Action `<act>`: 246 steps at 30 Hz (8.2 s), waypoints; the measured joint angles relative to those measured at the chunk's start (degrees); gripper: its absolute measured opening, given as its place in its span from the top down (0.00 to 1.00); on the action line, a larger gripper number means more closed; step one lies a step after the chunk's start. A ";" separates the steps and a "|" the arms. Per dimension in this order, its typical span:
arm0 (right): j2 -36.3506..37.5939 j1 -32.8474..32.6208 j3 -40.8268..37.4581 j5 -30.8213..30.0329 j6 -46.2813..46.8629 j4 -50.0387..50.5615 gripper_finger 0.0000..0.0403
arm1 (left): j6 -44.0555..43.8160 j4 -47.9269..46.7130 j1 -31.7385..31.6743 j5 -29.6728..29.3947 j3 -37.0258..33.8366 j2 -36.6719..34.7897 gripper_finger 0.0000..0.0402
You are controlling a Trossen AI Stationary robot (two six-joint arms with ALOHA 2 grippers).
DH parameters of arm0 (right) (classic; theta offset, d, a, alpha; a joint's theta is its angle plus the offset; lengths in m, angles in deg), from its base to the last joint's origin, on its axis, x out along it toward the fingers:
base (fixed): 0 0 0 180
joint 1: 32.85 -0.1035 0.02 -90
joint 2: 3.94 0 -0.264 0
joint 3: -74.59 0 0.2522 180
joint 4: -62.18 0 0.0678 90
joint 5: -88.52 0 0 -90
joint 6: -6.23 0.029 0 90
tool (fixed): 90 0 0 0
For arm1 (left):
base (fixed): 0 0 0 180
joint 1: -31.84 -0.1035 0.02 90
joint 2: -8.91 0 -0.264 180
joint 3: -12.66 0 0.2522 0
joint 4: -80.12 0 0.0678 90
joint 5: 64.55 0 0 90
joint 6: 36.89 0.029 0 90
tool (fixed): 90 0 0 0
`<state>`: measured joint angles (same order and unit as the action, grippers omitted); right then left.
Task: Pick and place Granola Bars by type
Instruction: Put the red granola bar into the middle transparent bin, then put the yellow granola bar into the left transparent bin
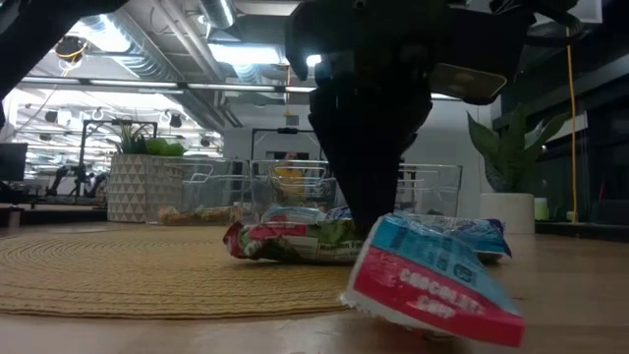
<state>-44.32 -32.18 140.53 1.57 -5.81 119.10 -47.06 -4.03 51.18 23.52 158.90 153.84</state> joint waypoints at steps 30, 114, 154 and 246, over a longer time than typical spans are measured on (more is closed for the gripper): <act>0.02 0.00 0.00 0.00 -0.01 0.00 0.60 | -6.13 -7.65 0.44 -8.47 1.92 -13.43 0.99; -0.11 0.00 0.00 -5.55 2.58 -3.47 0.60 | 20.29 0.37 -54.05 -2.63 1.95 -31.46 0.99; -0.11 0.02 0.00 -6.51 2.98 -3.43 0.60 | 24.40 -0.57 -56.96 4.68 1.92 -9.42 0.99; -0.77 0.02 0.00 -6.54 2.85 -3.52 0.60 | 26.41 -11.25 -52.14 13.67 -4.92 -20.09 0.78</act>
<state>-45.08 -32.16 140.53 -4.97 -2.96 115.58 -20.66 -15.28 -0.96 37.19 153.98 133.74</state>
